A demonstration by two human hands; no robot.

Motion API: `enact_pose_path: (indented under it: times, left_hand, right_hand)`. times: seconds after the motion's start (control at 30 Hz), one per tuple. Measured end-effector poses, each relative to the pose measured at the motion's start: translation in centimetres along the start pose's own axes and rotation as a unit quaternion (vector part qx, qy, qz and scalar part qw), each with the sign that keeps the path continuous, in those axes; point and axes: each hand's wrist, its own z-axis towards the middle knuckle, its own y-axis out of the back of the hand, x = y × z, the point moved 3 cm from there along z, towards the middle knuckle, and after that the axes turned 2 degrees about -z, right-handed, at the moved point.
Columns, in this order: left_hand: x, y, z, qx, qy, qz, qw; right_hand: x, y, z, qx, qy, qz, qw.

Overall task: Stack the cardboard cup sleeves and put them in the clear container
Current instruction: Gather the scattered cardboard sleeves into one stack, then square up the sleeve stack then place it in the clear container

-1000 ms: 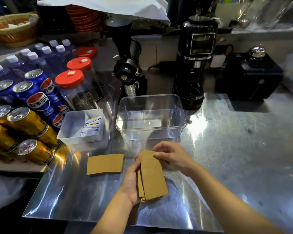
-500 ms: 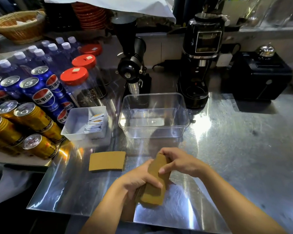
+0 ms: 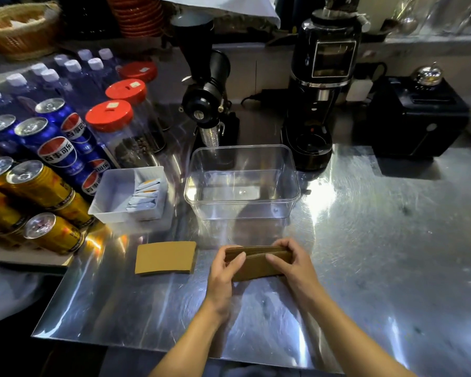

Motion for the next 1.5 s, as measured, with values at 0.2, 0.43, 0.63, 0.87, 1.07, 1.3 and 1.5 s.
enact_pose_path:
  times: [0.2, 0.43, 0.63, 0.87, 1.07, 1.3, 1.5]
  left_hand:
    - [0.9, -0.8, 0.2, -0.135, -0.074, 0.042, 0.987]
    - [0.7, -1.1, 0.6, -0.13, -0.098, 0.035, 0.986]
    - [0.4, -1.1, 1.0, -0.098, -0.122, 0.061, 0.986]
    - [0.6, 0.0, 1.3, -0.045, -0.105, 0.2, 0.973]
    - [0.1, 1.9, -0.2, 0.041, -0.117, 0.26, 0.958]
    - [-0.2, 3.0, -0.5, 0.011, -0.138, 0.3, 0.944]
    - [-0.2, 3.2, -0.4, 0.026, -0.118, 0.296, 0.948]
  right_hand:
    - [-0.9, -0.9, -0.8, -0.123, 0.002, 0.057, 0.991]
    - [-1.0, -1.4, -0.8, -0.145, -0.002, 0.042, 0.988]
    - [-0.6, -1.1, -0.7, -0.181, 0.022, 0.037, 0.983]
    - [-1.8, -0.9, -0.7, -0.171, 0.002, -0.052, 0.984]
    - [-1.7, -0.9, -0.9, -0.169, 0.033, -0.111, 0.979]
    - [-1.6, -0.9, -1.0, -0.155, 0.031, -0.112, 0.981]
    - [-1.5, 0.0, -1.6, -0.091, 0.021, -0.048, 0.994]
